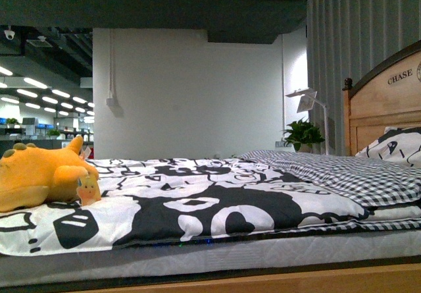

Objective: Put away toys

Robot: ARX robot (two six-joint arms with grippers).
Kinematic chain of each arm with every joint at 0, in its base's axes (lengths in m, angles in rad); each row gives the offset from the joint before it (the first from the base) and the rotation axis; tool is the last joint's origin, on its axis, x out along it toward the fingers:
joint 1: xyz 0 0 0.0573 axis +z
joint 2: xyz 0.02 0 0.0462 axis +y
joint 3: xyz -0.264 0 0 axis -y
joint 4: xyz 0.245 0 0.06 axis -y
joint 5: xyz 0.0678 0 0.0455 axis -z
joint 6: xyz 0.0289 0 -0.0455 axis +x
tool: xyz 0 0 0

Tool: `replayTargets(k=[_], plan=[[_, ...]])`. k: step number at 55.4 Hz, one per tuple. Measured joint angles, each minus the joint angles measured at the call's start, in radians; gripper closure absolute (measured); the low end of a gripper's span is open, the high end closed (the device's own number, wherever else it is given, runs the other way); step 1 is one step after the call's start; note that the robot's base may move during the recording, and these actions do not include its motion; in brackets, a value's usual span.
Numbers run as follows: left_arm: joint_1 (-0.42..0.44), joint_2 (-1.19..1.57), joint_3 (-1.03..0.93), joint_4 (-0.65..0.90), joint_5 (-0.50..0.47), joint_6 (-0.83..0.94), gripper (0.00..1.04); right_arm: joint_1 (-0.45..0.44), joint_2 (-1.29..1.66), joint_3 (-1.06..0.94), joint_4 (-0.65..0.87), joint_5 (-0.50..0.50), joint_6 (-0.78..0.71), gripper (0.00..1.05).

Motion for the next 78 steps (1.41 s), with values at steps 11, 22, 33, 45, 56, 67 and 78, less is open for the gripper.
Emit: replayTargets(k=[11,22,33,45,56,67,78], plan=[[0.000,0.000,0.000,0.000,0.000,0.000,0.06,0.000,0.000,0.000,0.000,0.000,0.000,0.07],[0.000,0.000,0.000,0.000,0.000,0.000,0.06,0.000,0.000,0.000,0.000,0.000,0.000,0.07],[0.000,0.000,0.000,0.000,-0.001,0.000,0.06,0.000,0.000,0.000,0.000,0.000,0.000,0.07],[0.000,0.000,0.000,0.000,0.000,0.000,0.06,0.000,0.000,0.000,0.000,0.000,0.000,0.07],[0.000,0.000,0.000,0.000,0.000,0.000,0.06,0.000,0.000,0.000,0.000,0.000,0.000,0.07],[0.000,0.000,0.000,0.000,0.002,0.001,0.06,0.000,0.000,0.000,0.000,0.005,0.000,0.07],[0.000,0.000,0.000,0.000,0.001,0.002,0.06,0.000,0.000,0.000,0.000,0.004,0.000,0.07]])
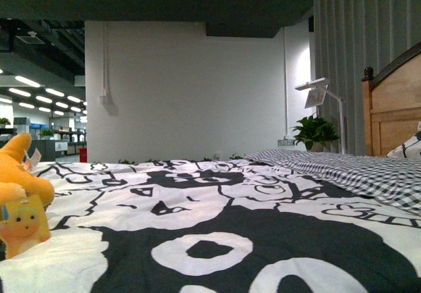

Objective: Put away toys

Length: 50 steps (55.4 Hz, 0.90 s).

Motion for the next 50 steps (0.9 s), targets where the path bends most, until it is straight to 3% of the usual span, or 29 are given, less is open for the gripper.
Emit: replayTargets(k=[50], plan=[[0.002,-0.001,0.000,0.000,-0.002,0.001,0.06,0.000,0.002,0.000,0.000,-0.004,0.000,0.07]])
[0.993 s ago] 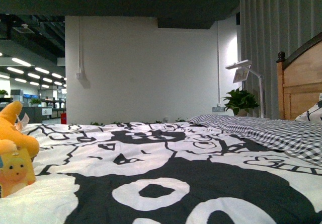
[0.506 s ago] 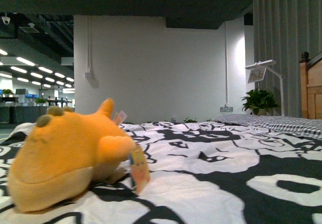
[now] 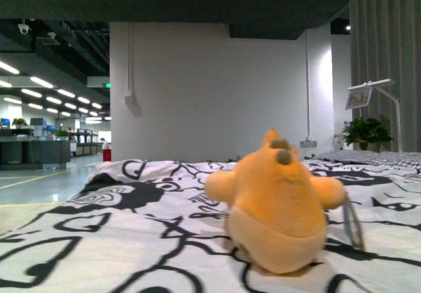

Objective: Put away toys

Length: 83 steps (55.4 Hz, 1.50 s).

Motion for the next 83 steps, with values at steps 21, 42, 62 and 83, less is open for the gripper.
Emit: replayTargets(k=[21,42,62,83], plan=[[0.000,0.000,0.000,0.000,-0.003,0.000,0.06,0.063,0.045,0.012,-0.060,0.200,0.058,0.07],[0.000,0.000,0.000,0.000,-0.002,0.000,0.06,0.142,0.476,0.092,0.357,0.261,0.115,0.07],[0.000,0.000,0.000,0.000,-0.002,0.000,0.06,0.084,1.006,0.294,0.819,0.224,0.086,0.07],[0.000,0.000,0.000,0.000,-0.002,0.000,0.06,0.039,1.268,0.494,0.916,0.197,0.077,0.07]])
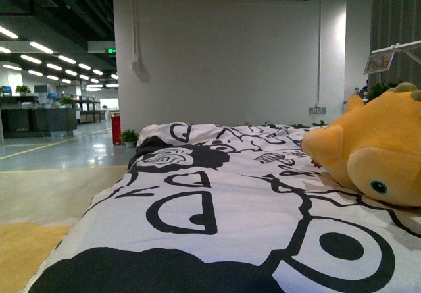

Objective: Put away toys

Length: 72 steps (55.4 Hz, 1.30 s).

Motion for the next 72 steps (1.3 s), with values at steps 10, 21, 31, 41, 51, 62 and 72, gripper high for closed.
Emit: replayTargets(k=[10,21,31,41,51,62,72], plan=[[0.000,0.000,0.000,0.000,0.000,0.000,0.06,-0.001,0.023,0.058,-0.016,0.001,0.009,0.07],[0.000,0.000,0.000,0.000,0.000,0.000,0.06,-0.038,0.008,0.069,-0.047,-0.039,0.033,0.07],[0.000,0.000,0.000,0.000,0.000,0.000,0.06,-0.100,-0.044,0.063,-0.087,-0.104,0.060,0.07],[0.000,0.000,0.000,0.000,0.000,0.000,0.06,-0.114,-0.103,0.055,-0.137,-0.147,0.082,0.07],[0.000,0.000,0.000,0.000,0.000,0.000,0.06,-0.053,-0.116,0.055,-0.143,-0.126,0.082,0.07],[0.000,0.000,0.000,0.000,0.000,0.000,0.06,0.044,-0.079,0.064,-0.117,-0.064,0.068,0.07],[0.000,0.000,0.000,0.000,0.000,0.000,0.06,0.117,-0.005,0.097,-0.071,-0.004,0.037,0.07]])
